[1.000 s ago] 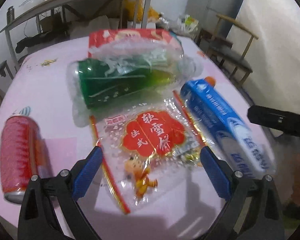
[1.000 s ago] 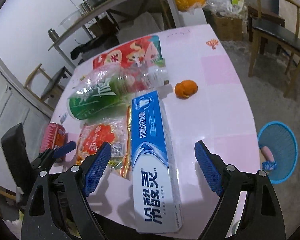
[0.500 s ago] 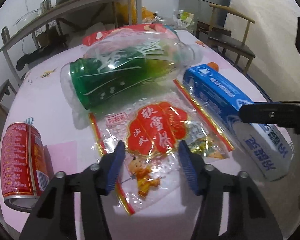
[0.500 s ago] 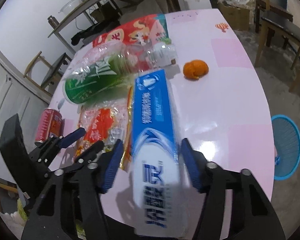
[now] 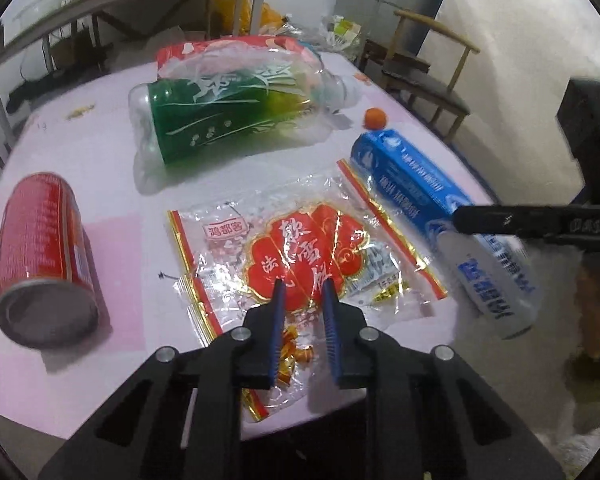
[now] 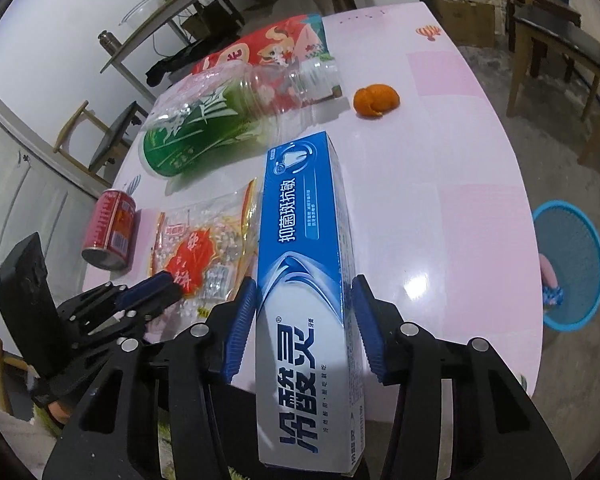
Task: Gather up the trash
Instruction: 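Grasp the clear snack bag with the left tool while the right tool holds the toothpaste box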
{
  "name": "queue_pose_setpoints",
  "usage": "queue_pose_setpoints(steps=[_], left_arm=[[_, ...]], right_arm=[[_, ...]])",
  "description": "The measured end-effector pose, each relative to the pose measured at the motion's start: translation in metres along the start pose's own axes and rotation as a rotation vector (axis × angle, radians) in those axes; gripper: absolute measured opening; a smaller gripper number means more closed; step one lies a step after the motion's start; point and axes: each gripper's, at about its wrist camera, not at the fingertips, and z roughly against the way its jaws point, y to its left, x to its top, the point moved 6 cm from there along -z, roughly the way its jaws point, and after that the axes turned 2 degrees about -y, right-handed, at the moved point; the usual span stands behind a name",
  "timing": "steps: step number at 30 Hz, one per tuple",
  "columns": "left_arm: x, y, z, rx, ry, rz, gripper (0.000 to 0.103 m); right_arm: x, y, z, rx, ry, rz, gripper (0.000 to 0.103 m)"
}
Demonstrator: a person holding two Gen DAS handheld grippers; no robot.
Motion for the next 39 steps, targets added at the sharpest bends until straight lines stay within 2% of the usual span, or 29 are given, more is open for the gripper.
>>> queue_pose_setpoints(steps=[2,3,4,5,7,11,13,17,28,29,31,35,38,39], left_arm=[[0.000,-0.001,0.004,-0.017,-0.006,0.007,0.041],[0.002,-0.002,0.004,-0.015,-0.008,0.008,0.060],[0.003,-0.003,0.005,-0.009,-0.013,0.007,0.068],[0.006,-0.003,0.005,-0.001,-0.020,0.005,0.070],[0.010,-0.004,0.004,0.006,-0.014,0.004,0.082],[0.014,-0.002,-0.015,0.058,0.045,-0.002,0.084],[0.014,-0.006,-0.019,0.090,0.046,-0.032,0.088],[0.012,-0.011,-0.023,0.127,0.044,-0.077,0.088],[0.008,-0.009,-0.024,0.122,0.046,-0.105,0.085],[0.008,-0.009,-0.023,0.124,0.043,-0.105,0.083],[0.009,-0.007,-0.021,0.144,0.035,-0.099,0.068],[0.011,-0.004,-0.019,0.163,0.028,-0.100,0.058],[0.011,-0.007,-0.018,0.164,0.020,-0.112,0.046],[0.012,-0.008,-0.018,0.160,0.018,-0.116,0.039]], right_arm=[[-0.001,0.000,0.000,0.000,-0.004,-0.001,0.046],[0.000,0.000,-0.001,0.002,-0.005,-0.003,0.047],[0.001,0.000,-0.001,0.004,-0.005,-0.005,0.047],[0.002,0.000,-0.001,0.005,-0.006,-0.006,0.047],[0.002,0.000,-0.002,0.006,-0.008,-0.005,0.047],[0.000,-0.003,-0.002,0.012,-0.012,-0.008,0.047],[-0.001,-0.005,-0.001,0.019,-0.013,-0.013,0.047],[-0.002,-0.006,-0.002,0.029,-0.012,-0.016,0.048],[-0.003,-0.007,-0.004,0.046,-0.011,-0.025,0.049],[-0.003,-0.007,-0.004,0.047,-0.011,-0.025,0.049],[-0.004,-0.008,-0.004,0.048,-0.013,-0.025,0.049],[-0.004,-0.007,-0.004,0.048,-0.016,-0.025,0.049],[-0.004,-0.008,-0.004,0.050,-0.015,-0.026,0.049],[-0.004,-0.008,-0.004,0.049,-0.016,-0.025,0.049]])
